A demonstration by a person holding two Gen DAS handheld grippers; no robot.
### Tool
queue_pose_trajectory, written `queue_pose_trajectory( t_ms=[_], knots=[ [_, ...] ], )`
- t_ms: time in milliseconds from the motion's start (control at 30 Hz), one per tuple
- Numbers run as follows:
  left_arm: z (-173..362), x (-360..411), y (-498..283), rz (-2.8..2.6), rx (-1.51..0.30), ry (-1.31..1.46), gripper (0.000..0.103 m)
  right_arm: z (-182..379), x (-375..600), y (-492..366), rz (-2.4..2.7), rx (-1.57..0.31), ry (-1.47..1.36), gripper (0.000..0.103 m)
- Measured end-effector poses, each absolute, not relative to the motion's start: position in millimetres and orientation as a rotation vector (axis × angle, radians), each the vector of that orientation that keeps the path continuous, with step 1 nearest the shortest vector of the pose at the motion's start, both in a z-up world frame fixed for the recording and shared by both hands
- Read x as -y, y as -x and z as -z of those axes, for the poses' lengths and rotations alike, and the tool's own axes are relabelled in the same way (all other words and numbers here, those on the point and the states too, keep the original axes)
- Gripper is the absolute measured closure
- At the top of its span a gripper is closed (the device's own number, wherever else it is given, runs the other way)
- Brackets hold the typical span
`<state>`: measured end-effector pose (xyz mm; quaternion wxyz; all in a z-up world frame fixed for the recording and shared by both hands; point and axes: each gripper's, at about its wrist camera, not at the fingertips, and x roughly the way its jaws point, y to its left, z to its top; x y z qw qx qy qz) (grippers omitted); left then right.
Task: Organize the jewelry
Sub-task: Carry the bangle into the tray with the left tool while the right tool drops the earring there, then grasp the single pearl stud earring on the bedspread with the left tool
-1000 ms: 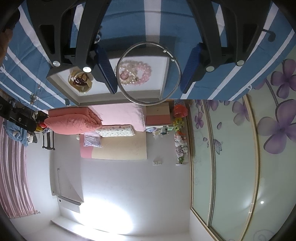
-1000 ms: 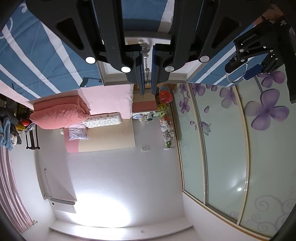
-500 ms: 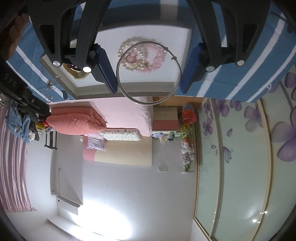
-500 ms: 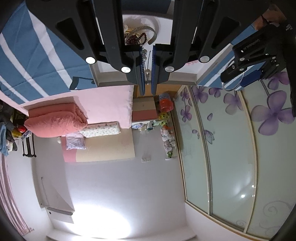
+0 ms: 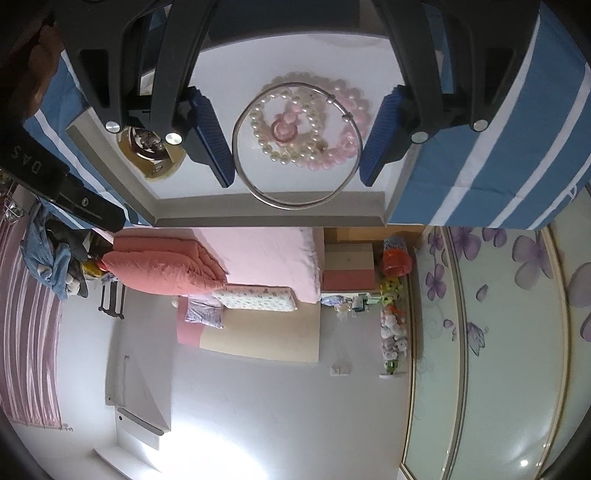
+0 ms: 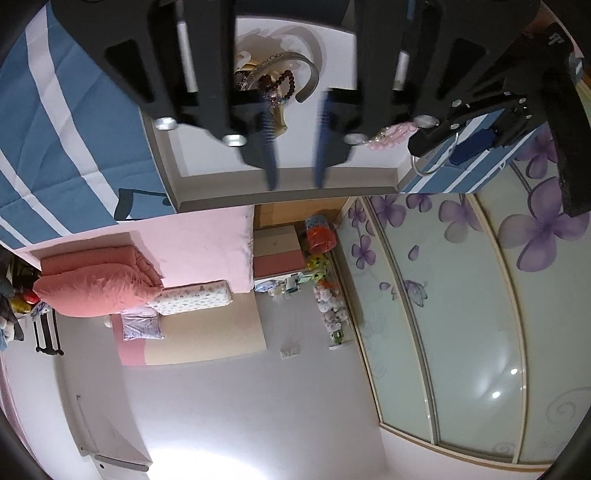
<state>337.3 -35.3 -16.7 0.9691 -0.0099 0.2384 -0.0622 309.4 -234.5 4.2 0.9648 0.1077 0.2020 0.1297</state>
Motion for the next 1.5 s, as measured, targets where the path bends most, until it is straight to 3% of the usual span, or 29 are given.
queue_pose_trajectory(
  t_ms=[300,400,833,1167,1500],
  knots=[
    [18,29,-341,0.138,-0.489,0.042,0.034,-8,237,-309,-0.244,-0.389,-0.23,0.066],
    [19,28,-341,0.144,-0.487,0.041,0.029,-8,238,-310,-0.24,-0.385,-0.229,0.066],
    [9,30,-318,0.169,-0.492,0.005,0.029,-21,249,-289,-0.233,-0.355,-0.228,0.066],
    [36,47,-258,0.314,-0.664,-0.093,0.036,-22,251,-249,-0.233,-0.375,-0.205,0.066],
    [65,74,-251,0.327,-0.832,-0.175,0.038,-14,258,-237,-0.229,-0.392,-0.247,0.063]
  ],
)
